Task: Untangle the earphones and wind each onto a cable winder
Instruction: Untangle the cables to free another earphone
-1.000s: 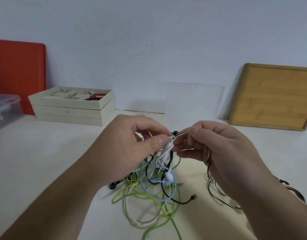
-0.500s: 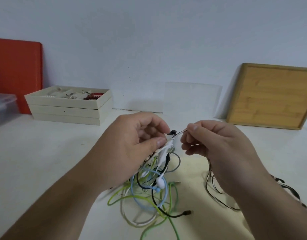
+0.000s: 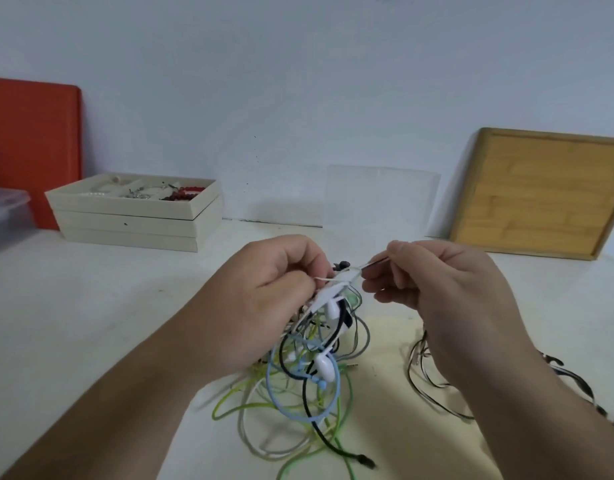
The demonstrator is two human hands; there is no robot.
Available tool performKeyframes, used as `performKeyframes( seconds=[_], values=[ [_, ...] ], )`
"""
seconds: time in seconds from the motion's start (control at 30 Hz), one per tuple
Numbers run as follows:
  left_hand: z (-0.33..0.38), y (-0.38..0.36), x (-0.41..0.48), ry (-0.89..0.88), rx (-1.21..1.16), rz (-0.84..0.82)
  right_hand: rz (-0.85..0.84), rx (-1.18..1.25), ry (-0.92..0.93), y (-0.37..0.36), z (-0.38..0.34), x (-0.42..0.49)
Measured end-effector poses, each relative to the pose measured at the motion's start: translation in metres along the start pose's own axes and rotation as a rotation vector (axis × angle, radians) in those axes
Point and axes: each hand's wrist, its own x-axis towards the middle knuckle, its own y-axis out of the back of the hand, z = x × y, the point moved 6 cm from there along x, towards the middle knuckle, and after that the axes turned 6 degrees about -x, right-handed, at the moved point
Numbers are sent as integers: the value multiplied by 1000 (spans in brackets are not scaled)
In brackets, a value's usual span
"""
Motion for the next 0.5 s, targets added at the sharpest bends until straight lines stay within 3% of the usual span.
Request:
performKeyframes(
  seconds=[0.3, 0.5],
  values=[
    [-8, 1, 3, -87, -47, 10, -106, 116, 17, -9, -6, -3],
    [-4, 6, 4, -144, 15, 61, -106, -23, 23, -11, -7, -6]
  ],
)
